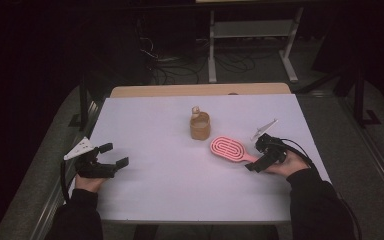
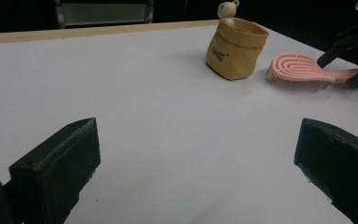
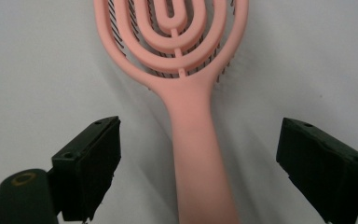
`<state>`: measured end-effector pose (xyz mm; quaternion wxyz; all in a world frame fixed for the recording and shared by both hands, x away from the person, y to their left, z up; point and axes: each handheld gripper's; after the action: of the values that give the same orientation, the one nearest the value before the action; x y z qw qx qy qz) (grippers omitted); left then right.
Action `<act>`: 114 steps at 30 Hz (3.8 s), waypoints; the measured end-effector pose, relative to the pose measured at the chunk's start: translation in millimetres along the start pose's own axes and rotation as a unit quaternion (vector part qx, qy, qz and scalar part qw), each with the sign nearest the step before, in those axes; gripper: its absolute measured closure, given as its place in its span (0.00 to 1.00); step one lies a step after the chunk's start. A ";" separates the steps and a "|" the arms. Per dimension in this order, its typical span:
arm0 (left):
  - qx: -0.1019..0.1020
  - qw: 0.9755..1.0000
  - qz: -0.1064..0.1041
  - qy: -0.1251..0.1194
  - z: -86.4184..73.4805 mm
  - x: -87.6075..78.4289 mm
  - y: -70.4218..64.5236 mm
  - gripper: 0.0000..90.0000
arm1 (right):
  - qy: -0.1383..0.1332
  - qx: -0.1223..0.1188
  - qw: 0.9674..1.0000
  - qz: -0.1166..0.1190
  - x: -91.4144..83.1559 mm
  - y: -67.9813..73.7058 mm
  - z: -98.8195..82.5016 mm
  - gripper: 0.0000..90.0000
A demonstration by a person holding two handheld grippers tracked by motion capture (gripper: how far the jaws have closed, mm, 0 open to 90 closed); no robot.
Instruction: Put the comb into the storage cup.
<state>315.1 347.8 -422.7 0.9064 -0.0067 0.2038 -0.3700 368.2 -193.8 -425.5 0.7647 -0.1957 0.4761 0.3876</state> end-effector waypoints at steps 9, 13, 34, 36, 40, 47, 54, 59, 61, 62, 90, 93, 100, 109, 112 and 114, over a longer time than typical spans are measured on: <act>0.001 1.000 0.000 0.002 -0.1 0.1 0.1 0.00 | 0.014 -0.007 1.000 0.000 4.6 1.8 2.9 0.29; 0.000 1.000 0.000 0.003 -0.3 0.5 0.3 0.00 | 0.010 -0.014 1.000 -0.005 4.3 2.8 4.4 0.39; -0.001 1.000 0.000 0.004 -0.5 1.0 0.2 0.00 | 0.032 -0.043 0.998 -0.010 10.6 8.8 14.2 0.75; -0.001 1.000 0.000 0.004 -0.6 1.0 0.3 0.00 | 0.033 -0.041 0.999 -0.008 10.2 8.5 13.9 0.75; 0.000 1.000 -0.001 0.005 -0.8 1.4 0.5 0.00 | 0.033 -0.038 0.999 -0.005 9.8 8.4 13.3 0.75; -0.001 1.000 0.000 0.005 -0.9 1.6 0.5 0.00 | 0.031 -0.028 0.999 0.004 7.7 9.7 13.6 0.76; 0.001 1.000 -0.001 0.007 -1.0 1.7 0.4 0.00 | 0.014 -0.025 1.000 0.004 -1.4 11.8 14.0 0.76; 0.001 1.000 0.000 0.007 -1.3 2.0 0.6 0.00 | -0.004 -0.026 1.000 0.000 -10.8 12.5 14.9 0.76; 0.000 1.000 0.000 0.008 -1.3 2.2 0.3 0.00 | -0.010 -0.023 1.000 -0.003 -14.4 13.0 15.7 0.76; 0.000 1.000 0.000 0.007 -1.3 2.1 0.0 0.00 | -0.012 -0.022 1.000 -0.003 -16.0 13.3 16.2 0.76; -0.002 1.000 -0.001 0.008 -1.4 2.1 -0.1 0.00 | -0.051 -0.064 0.996 -0.033 -58.1 26.8 57.9 0.76; -0.002 1.000 -0.002 0.008 -1.2 1.9 -0.3 0.00 | -0.057 -0.071 0.995 -0.033 -61.1 29.6 63.4 0.76; -0.004 1.000 -0.005 0.001 -0.5 0.6 -0.5 0.00 | -0.066 -0.085 0.994 -0.032 -66.9 36.4 76.5 0.76; 0.002 1.000 -0.006 0.001 0.2 0.6 -2.6 0.00 | -0.073 -0.104 0.991 -0.030 -72.0 46.0 92.8 0.76; 0.001 1.000 -0.009 0.000 0.7 0.5 -3.3 0.00 | -0.075 -0.108 0.991 -0.027 -71.8 49.2 97.7 0.76; 0.001 1.000 -0.010 -0.002 1.5 -0.1 -3.9 0.00 | -0.075 -0.115 0.990 -0.027 -71.6 50.8 100.7 0.76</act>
<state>313.0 344.9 -420.7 0.9030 -0.0088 0.2015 -0.3793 369.1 -124.0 -311.7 0.7809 -0.2655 0.3644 0.4324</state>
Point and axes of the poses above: each handheld gripper's, and its own axes: x roughly forward along the jaws, z roughly out of its top, y roughly to its left, and after that the axes turned 1 degree about x, right-handed
